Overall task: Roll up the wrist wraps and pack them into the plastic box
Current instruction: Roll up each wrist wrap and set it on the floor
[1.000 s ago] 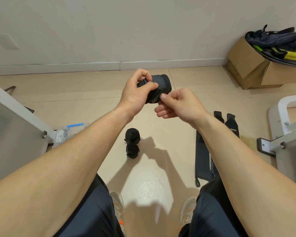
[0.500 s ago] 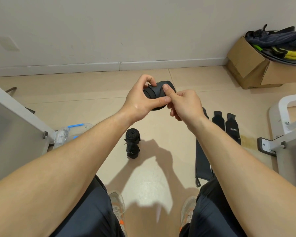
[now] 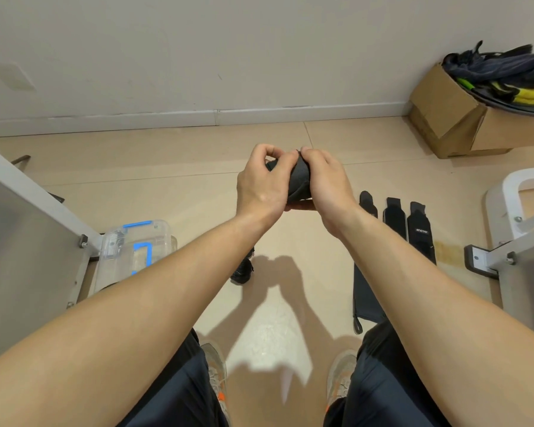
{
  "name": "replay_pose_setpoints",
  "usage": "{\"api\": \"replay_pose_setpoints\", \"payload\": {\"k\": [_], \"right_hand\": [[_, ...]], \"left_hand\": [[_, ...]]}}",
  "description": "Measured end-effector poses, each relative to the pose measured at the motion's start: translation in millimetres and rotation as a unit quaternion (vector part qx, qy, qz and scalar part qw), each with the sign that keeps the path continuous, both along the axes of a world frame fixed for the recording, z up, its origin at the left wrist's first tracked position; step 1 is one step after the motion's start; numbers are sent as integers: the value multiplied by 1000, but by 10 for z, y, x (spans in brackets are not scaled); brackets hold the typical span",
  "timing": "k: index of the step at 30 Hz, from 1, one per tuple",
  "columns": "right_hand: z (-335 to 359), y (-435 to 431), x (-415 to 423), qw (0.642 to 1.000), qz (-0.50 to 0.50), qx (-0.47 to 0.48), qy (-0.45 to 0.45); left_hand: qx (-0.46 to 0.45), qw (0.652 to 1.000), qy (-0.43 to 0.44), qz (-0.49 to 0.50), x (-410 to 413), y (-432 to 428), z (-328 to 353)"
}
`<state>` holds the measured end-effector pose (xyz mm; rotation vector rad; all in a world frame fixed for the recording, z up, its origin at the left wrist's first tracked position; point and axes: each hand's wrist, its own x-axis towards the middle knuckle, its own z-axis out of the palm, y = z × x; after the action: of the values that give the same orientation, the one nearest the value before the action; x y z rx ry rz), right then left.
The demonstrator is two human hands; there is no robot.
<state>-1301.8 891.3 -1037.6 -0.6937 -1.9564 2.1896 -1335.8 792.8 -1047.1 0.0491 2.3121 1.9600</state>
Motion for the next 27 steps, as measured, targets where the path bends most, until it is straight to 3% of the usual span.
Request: {"api": "replay_pose_setpoints", "payload": {"k": [9,13,16,20,27], "right_hand": [[35,-189,-4,998,-29,54,-7],[-17,-189,37,996,54,46,-51],[-45,-204,40,992,111,-14,-54],[-207,-201,27,990,120,-56,-39],[-892,-76,-1,992,65,-31,-100]], "left_hand": [[-37,999,-19,30,-47,-39,-8],[-33,999,-40,3,-45,-203,-41],[-23,997,-68,-10,-67,-371,-24],[17,991,-132,-19,-89,-464,-125],[65,956,-286,-10,-80,-426,-788]]}}
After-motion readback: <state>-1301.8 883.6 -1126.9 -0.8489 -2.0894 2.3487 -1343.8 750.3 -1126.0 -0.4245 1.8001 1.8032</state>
